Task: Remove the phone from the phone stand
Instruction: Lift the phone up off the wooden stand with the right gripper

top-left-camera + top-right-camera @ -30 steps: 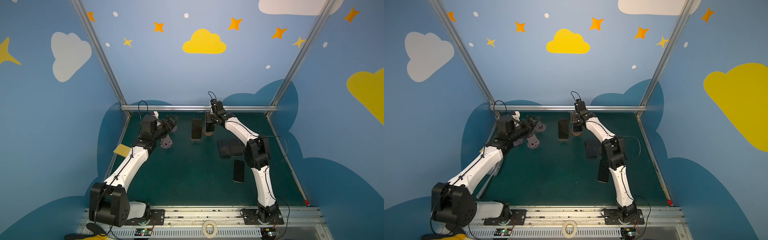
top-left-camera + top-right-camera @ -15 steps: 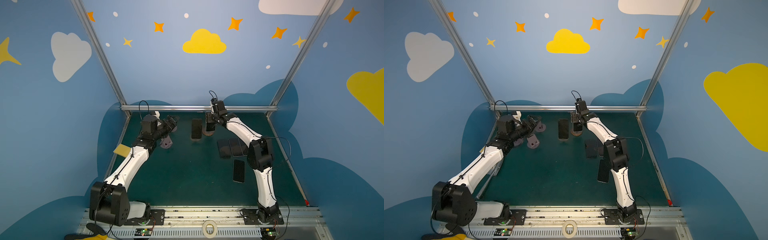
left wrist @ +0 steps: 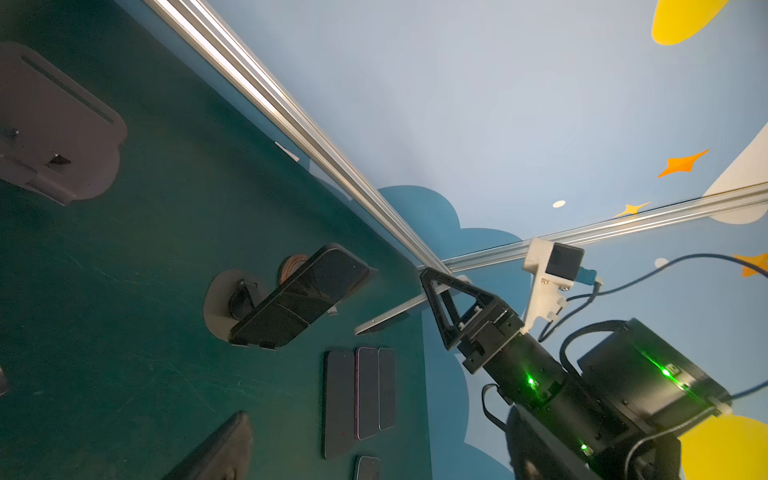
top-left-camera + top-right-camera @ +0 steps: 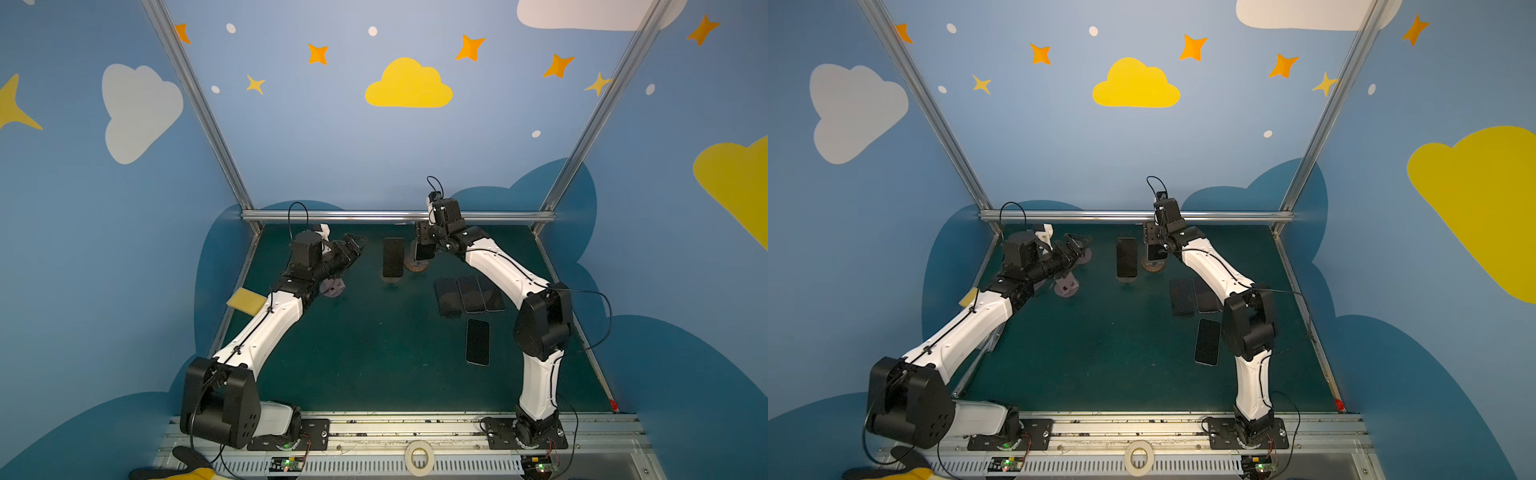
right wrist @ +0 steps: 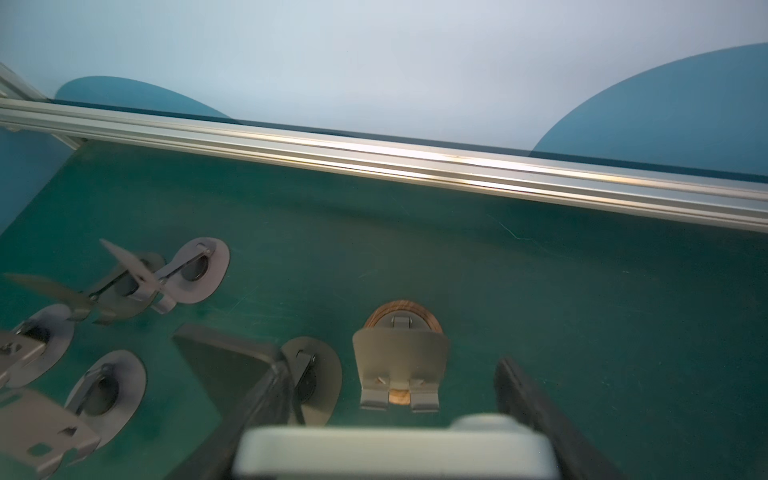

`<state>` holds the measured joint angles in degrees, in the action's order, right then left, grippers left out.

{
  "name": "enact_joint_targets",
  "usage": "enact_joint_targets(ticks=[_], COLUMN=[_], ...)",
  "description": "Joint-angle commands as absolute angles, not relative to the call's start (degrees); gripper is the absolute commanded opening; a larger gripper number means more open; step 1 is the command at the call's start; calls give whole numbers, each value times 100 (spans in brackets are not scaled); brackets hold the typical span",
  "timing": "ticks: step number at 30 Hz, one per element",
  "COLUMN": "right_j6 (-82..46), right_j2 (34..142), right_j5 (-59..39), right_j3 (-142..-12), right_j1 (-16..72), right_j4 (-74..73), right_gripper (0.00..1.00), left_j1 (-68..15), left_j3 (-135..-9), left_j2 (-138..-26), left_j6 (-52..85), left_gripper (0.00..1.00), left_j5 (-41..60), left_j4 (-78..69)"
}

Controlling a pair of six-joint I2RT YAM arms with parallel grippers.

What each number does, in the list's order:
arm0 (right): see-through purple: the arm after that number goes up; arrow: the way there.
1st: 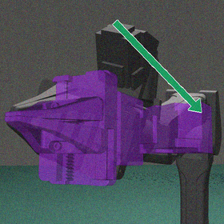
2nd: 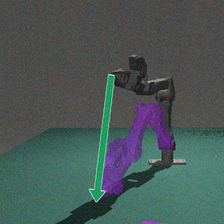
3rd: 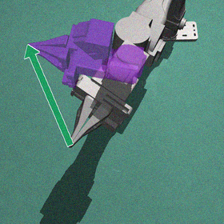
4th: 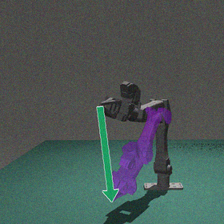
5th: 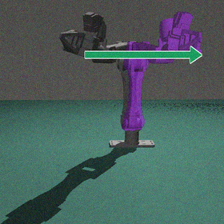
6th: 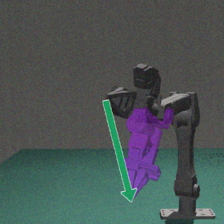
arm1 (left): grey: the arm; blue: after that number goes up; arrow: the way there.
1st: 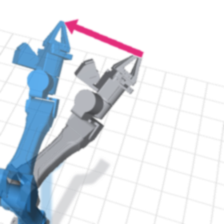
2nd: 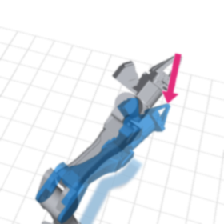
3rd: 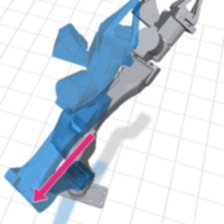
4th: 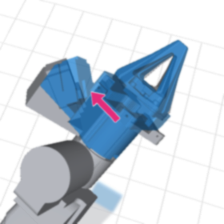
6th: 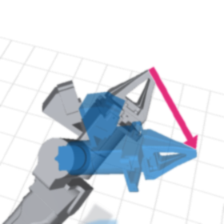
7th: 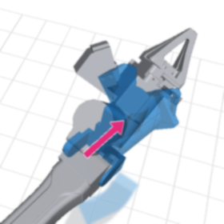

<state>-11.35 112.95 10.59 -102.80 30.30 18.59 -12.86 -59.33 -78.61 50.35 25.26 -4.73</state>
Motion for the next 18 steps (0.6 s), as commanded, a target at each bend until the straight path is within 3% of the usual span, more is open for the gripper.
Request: enact_joint_targets(ticks=[1, 18], right_j6=[-1138, -1300], right_j2=[10804, 9488], right_j5=[1200, 1312], right_j3=[-10052, -8444], right_j1=[3093, 3434], right_j4=[1568, 1537], right_gripper=[57, 55], left_j1=[-1339, -1753], left_j3=[-6069, -6119], left_j2=[-7884, -7849], left_j6=[4922, 4738], left_gripper=[94, 94], left_j5=[2604, 2486], left_j4=[-536, -387])
